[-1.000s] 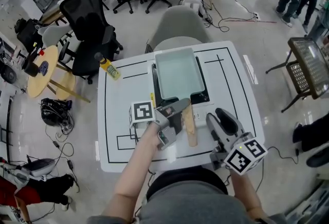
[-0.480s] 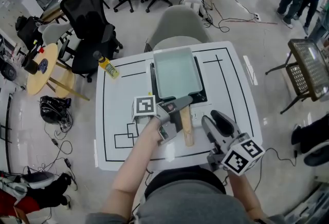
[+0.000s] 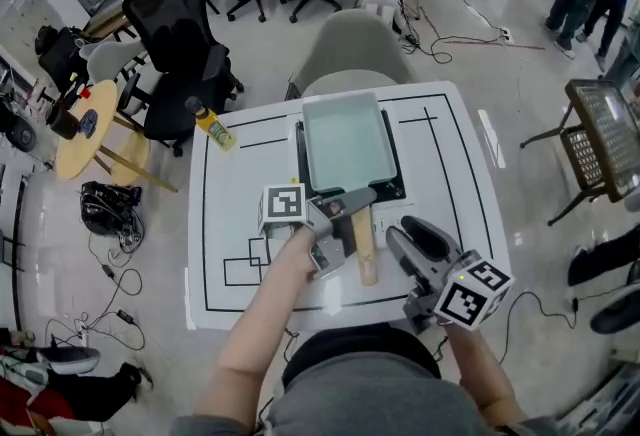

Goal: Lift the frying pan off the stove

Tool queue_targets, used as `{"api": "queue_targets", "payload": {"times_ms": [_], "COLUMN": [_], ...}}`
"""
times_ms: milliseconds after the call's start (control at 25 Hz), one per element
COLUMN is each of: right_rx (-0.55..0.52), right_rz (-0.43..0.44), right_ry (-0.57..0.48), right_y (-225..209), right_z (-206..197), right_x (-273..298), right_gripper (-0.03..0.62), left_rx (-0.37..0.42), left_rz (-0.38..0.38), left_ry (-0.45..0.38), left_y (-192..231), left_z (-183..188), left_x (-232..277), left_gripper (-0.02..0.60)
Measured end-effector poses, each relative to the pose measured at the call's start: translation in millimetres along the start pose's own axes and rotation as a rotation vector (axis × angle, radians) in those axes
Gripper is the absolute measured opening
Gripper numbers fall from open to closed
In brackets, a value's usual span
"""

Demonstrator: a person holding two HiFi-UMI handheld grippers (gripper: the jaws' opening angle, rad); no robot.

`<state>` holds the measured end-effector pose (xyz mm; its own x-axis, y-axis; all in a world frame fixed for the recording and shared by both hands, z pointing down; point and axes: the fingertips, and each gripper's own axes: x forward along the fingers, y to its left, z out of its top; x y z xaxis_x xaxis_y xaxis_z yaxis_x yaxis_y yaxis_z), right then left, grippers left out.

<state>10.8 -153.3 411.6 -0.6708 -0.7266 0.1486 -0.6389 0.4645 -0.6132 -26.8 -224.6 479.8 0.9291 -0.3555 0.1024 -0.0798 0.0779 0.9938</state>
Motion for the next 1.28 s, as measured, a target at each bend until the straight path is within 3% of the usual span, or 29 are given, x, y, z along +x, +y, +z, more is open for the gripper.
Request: {"api": "queue_targets", "payload": {"times_ms": [520, 800, 1280], "right_rx": [0.285, 0.36, 0.471], "right_rz": [0.236, 0.302, 0.375], "right_ry": [0.215, 0.325, 0.419], "right_y": [8, 13, 9], "right_z": [-22, -34, -38], "right_x": [31, 44, 54], "right_gripper": [0.221, 0.225, 0.224], "left_rx": [-0.011, 0.001, -0.009], "left_rz": [-0.02, -0.019, -0.026], "left_ry": [0.002, -0.004, -0.007], "left_y": [-1, 2, 2], "left_z": [0, 2, 2], "left_x": [1, 0, 0], "left_gripper": [0.167, 0.167, 0.167]}}
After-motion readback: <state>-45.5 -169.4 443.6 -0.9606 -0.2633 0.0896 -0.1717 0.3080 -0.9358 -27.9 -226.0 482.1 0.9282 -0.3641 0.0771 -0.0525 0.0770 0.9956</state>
